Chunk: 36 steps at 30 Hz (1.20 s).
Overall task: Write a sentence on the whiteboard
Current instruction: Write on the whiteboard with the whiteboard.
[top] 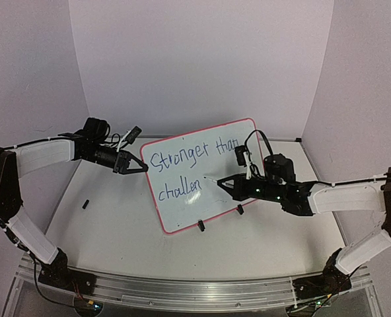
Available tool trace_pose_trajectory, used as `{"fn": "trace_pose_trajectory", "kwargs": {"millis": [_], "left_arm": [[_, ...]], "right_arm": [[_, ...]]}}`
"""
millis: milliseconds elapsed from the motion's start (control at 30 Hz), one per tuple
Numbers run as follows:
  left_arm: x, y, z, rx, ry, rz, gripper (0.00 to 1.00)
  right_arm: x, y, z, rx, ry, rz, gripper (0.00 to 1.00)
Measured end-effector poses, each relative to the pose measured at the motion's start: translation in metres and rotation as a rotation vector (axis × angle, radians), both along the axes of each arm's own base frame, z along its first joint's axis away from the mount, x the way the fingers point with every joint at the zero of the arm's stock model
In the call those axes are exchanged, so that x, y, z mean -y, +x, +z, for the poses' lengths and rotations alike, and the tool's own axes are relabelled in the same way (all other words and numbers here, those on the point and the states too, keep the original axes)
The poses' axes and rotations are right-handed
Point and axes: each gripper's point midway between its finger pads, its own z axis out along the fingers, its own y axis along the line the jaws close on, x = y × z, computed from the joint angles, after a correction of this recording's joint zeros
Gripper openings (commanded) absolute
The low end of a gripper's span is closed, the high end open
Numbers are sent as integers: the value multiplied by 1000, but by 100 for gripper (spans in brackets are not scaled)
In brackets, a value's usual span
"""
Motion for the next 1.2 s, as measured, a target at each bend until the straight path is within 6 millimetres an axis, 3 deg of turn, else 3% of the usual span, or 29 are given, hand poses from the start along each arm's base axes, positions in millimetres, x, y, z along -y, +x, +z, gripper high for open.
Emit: {"fn": "trace_pose_trajectory", "kwargs": {"millis": [367,1200], "left_arm": [[0,0,0,1,0,0,0],[0,0,0,1,0,0,0]], "right_arm": [[-8,4,-24,-51,-2,25,0],[-4,20,-35,-57,-13,-26,0]]}}
